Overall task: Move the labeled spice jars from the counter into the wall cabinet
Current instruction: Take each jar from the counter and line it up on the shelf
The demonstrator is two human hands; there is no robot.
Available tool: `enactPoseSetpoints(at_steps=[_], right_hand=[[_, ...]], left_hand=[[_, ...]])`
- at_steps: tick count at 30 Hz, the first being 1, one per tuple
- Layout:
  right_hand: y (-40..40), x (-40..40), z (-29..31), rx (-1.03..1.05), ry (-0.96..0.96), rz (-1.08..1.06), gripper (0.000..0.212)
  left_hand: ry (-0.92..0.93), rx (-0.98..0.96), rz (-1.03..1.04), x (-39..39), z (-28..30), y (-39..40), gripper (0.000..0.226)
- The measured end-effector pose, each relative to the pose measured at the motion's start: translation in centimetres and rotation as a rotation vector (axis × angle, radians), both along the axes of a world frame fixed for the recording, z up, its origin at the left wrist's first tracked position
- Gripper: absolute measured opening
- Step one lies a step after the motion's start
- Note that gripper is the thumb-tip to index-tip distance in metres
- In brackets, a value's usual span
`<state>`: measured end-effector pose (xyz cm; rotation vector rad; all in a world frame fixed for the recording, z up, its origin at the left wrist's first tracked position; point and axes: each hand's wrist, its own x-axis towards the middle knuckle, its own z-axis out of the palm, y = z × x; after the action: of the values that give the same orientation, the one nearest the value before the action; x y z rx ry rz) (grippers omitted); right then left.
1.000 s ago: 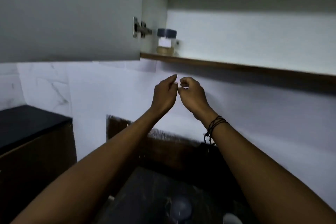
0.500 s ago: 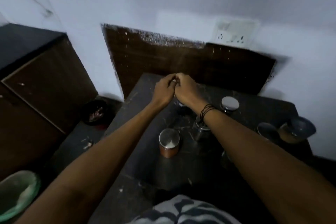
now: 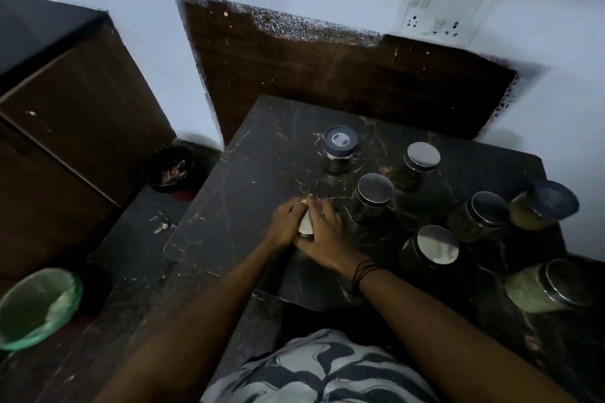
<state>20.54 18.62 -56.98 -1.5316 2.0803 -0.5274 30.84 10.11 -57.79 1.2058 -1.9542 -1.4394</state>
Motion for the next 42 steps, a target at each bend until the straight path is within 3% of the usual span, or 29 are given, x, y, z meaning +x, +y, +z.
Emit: enactPoseSetpoints(at_steps=[2,4,9,12,15,17,20,22,26,30,33,35,42], right_hand=[[0.2,-0.3,-0.6,0.003,0.045,0.014,0.106],[0.0,-0.4,-0.9,-0.035,0.039,-0.044,0.105],[-0.4,-0.4,-0.7,-0.089,-0.256,-0.212,0.107],[-0.4,-0.9,0.1,-0.202,-0.383,-0.258,0.091],[-0.7,-1.4,1.3,-0.269,-0.642,-0.3,0.076],[-0.9,-1.6,2.2,-0.294,-0.802,-0.361,0.062],[-1.4,-2.0,2.9,-0.316,-0.892,-0.43,0.035],[-1.8,-2.2,3.1,-0.32,-0.97,-0.483,0.03],[-2.4,-2.4,2.8,-0.286,-0.955,-0.555,0.034],[-2.3,-2.8,2.2,-0.23,-0.879,-0.611,0.023],[-1.9,-2.7,1.7,-0.217,-1.018,-0.603,0.028],[-1.7,-2.6,1.5,-0.189,-1.099,-0.569,0.043],[-1.5,-3.3,1.5,-0.214,-1.154,-0.51,0.041]], left_hand=[[0.029,0.045,0.016,-0.2,-0.1,0.3,0.029],[0.06,0.118,0.084,-0.6,-0.2,0.5,0.034],[0.239,0.44,0.238,-0.9,-0.6,0.1,0.056],[0.284,0.389,0.346,-0.9,-0.3,-0.7,0.04],[0.364,0.391,0.389,-0.6,0.2,-1.6,0.026],[0.406,0.377,0.374,-0.2,0.4,-1.9,0.026],[0.488,0.412,0.357,-0.2,1.0,-1.8,0.022],[0.529,0.442,0.339,-0.5,1.5,-1.4,0.019],[0.61,0.514,0.363,-1.1,1.6,-0.6,0.015],[0.591,0.524,0.389,-1.0,1.1,-0.4,0.007],[0.589,0.54,0.365,-0.8,1.0,0.0,0.022],[0.605,0.571,0.354,-0.9,1.0,0.1,0.034],[0.665,0.616,0.339,-1.3,1.1,-0.3,0.027]])
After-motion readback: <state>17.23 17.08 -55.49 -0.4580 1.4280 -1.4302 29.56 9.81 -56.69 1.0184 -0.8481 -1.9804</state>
